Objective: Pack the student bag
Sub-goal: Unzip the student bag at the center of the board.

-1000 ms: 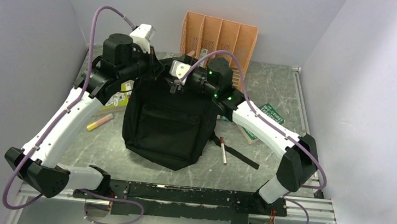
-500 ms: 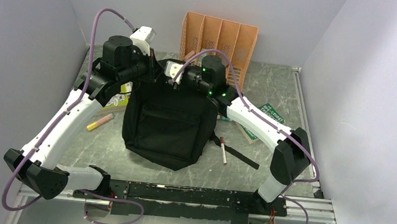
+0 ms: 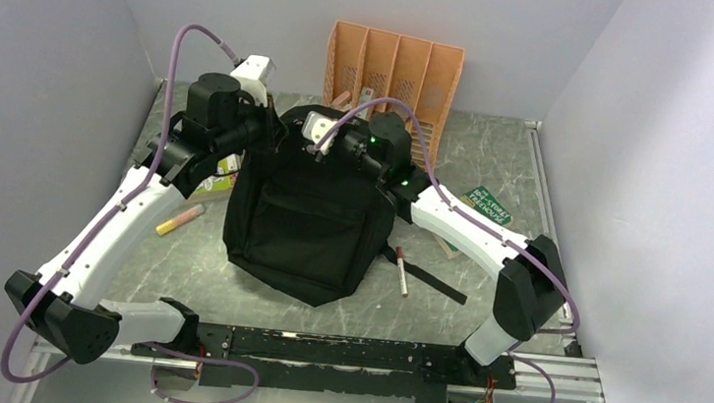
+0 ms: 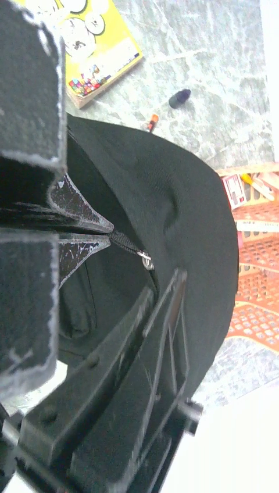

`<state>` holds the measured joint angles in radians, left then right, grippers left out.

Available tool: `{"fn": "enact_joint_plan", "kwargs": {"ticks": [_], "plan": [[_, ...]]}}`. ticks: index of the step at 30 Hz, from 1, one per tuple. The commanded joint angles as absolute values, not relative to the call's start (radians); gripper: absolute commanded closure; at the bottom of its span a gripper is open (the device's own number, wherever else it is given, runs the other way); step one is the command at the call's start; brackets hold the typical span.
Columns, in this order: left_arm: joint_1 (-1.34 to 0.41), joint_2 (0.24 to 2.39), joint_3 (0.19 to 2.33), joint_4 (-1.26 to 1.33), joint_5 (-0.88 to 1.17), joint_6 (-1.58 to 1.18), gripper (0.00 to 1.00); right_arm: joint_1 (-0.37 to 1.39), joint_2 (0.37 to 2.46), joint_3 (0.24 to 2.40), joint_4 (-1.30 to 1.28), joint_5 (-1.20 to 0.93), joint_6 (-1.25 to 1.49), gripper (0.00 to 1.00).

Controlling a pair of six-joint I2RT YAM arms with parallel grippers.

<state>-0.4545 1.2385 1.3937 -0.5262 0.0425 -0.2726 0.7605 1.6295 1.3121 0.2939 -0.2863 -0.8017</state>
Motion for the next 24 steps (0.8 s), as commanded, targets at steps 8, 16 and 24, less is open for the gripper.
{"fn": "enact_joint_plan", "kwargs": {"ticks": [8, 16, 24], "plan": [[-0.454, 1.167, 1.331, -0.603, -0.223, -0.354, 0.95, 0.739, 1.520, 1.273, 0.406, -0.130, -0.736, 1.00], [-0.454, 1.174, 1.370, -0.643, -0.307, -0.368, 0.95, 0.738, 1.492, 1.251, 0.405, -0.116, -0.761, 1.00], [-0.451, 1.190, 1.389, -0.732, -0.420, -0.418, 0.95, 0.735, 1.486, 1.264, 0.449, 0.018, -0.737, 1.00]]}}
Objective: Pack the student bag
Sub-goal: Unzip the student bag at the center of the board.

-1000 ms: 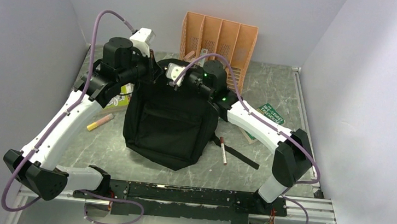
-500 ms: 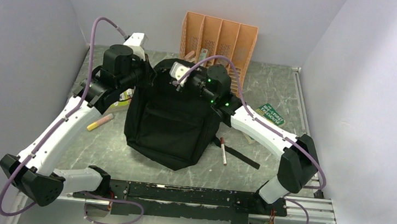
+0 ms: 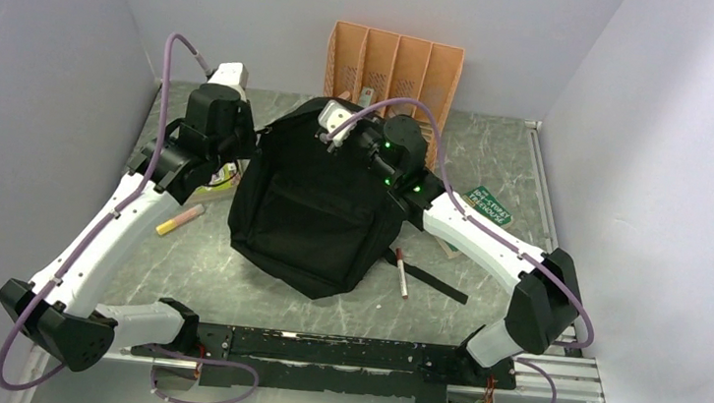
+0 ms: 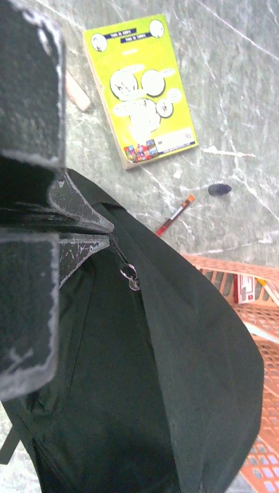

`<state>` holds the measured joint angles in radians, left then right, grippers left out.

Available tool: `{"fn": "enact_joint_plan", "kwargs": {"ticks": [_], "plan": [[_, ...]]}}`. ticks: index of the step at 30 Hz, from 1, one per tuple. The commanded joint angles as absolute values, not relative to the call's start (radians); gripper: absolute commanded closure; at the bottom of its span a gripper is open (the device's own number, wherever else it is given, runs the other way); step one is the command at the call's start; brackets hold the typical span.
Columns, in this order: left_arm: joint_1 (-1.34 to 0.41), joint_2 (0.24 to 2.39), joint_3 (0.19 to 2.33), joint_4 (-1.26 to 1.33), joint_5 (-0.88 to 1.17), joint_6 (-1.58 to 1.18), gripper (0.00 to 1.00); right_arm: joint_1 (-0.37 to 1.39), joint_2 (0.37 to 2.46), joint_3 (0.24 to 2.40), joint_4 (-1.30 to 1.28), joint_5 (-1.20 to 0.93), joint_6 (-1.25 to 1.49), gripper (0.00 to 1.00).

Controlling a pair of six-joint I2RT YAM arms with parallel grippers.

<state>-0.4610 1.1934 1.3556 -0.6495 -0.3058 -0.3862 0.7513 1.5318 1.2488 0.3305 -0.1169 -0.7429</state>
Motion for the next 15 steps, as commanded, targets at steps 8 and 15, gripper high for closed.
{"fn": "enact_joint_plan", "kwargs": {"ticks": [8, 15], "plan": [[-0.451, 1.162, 1.296, -0.799, -0.419, -0.505, 0.95, 0.735, 1.476, 1.351, 0.377, 0.120, -0.634, 1.00], [-0.451, 1.144, 1.209, -0.805, -0.378, -0.542, 0.95, 0.736, 1.455, 1.363, 0.352, 0.161, -0.608, 1.00]]}}
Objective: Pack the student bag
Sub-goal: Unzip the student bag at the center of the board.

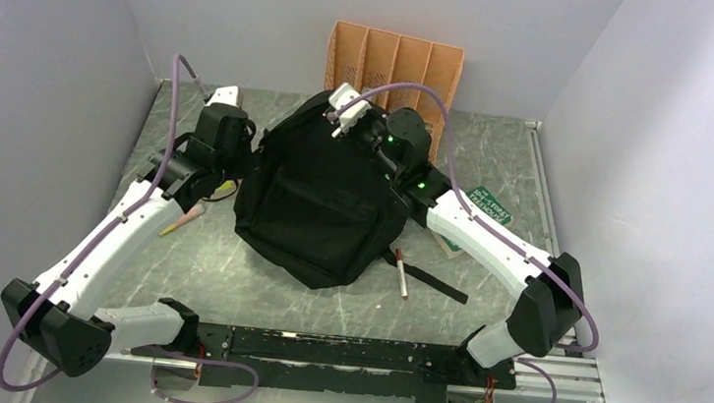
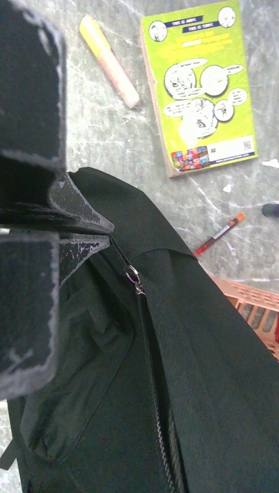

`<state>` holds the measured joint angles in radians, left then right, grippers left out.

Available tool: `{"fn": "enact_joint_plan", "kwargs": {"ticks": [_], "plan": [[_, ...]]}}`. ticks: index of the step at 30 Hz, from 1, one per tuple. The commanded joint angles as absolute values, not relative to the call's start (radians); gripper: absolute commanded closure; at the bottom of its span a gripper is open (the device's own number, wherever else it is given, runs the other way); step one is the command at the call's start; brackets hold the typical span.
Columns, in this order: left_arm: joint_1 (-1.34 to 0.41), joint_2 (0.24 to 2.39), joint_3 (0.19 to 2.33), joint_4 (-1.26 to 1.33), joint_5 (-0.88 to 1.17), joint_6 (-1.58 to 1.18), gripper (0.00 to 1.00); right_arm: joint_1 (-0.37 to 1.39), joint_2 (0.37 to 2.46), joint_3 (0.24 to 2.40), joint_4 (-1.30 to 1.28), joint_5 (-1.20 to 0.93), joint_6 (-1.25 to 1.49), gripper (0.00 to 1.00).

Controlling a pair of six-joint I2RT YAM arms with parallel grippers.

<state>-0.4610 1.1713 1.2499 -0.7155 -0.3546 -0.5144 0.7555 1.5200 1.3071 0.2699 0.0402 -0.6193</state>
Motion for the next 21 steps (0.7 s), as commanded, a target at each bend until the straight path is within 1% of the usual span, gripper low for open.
{"fn": "enact_joint_plan", "kwargs": {"ticks": [1, 6, 9, 10, 11, 14, 16, 21], "plan": [[-0.451, 1.144, 1.201, -0.807, -0.381, -0.547, 0.95, 0.736, 1.452, 1.363, 0.350, 0.159, -0.605, 1.00], [-0.451, 1.145, 1.190, -0.804, -0.387, -0.545, 0.95, 0.736, 1.430, 1.357, 0.327, 0.104, -0.585, 1.00], [-0.451, 1.144, 1.221, -0.790, -0.367, -0.525, 0.94, 0.738, 1.412, 1.354, 0.277, 0.019, -0.587, 1.00], [-0.451, 1.144, 1.240, -0.784, -0.348, -0.514, 0.90, 0.738, 1.404, 1.348, 0.260, -0.024, -0.592, 1.00], [-0.451, 1.142, 1.257, -0.776, -0.330, -0.505, 0.84, 0.738, 1.394, 1.341, 0.251, -0.061, -0.594, 1.00], [-0.451, 1.120, 1.290, -0.733, -0.292, -0.471, 0.56, 0.737, 1.381, 1.332, 0.232, -0.088, -0.577, 1.00], [-0.451, 1.097, 1.299, -0.691, -0.270, -0.444, 0.49, 0.737, 1.390, 1.358, 0.187, -0.055, -0.546, 1.00], [-0.451, 1.052, 1.270, -0.608, -0.249, -0.409, 0.42, 0.737, 1.433, 1.465, 0.065, -0.002, -0.452, 1.00]]}}
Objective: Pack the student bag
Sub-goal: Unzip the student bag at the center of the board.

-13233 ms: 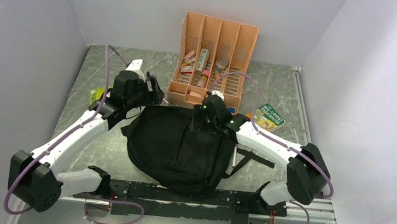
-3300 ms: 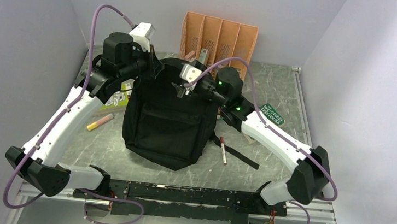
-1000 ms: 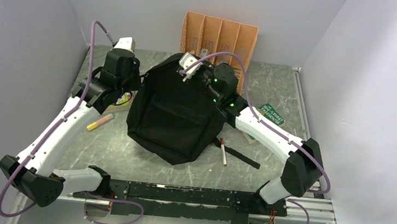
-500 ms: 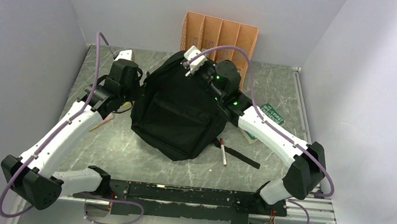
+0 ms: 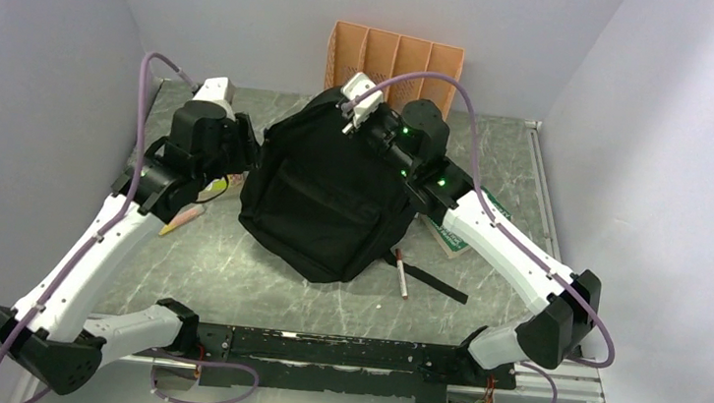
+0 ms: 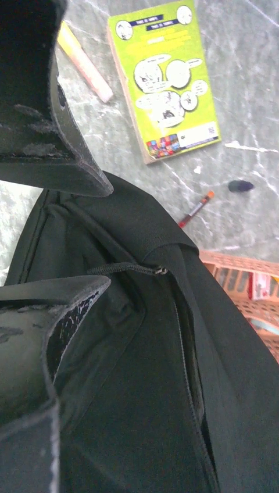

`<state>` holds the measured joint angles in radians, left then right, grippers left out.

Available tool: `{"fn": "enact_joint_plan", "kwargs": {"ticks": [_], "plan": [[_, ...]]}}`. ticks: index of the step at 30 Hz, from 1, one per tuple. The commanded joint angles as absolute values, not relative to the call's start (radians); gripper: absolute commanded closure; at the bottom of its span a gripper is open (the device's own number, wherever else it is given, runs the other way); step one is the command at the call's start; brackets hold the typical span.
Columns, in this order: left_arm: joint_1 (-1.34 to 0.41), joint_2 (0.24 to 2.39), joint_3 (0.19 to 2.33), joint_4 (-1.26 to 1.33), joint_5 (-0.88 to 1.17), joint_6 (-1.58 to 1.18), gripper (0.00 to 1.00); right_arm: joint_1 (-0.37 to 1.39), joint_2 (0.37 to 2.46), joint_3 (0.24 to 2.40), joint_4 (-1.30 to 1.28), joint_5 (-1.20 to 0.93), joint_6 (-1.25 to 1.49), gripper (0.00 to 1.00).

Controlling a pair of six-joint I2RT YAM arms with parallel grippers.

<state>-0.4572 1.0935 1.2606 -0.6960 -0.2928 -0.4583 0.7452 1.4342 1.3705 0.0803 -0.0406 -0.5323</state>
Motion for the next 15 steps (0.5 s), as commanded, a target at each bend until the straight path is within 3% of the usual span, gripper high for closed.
{"fn": "enact_joint_plan", "kwargs": {"ticks": [1, 15], "plan": [[-0.451, 1.050, 1.262, -0.602, -0.242, -0.406, 0.42, 0.737, 1.436, 1.472, 0.058, -0.003, -0.428, 1.00], [-0.451, 1.069, 1.199, -0.476, -0.053, -0.422, 0.34, 0.738, 1.478, 1.564, -0.112, 0.075, -0.135, 1.00]]}}
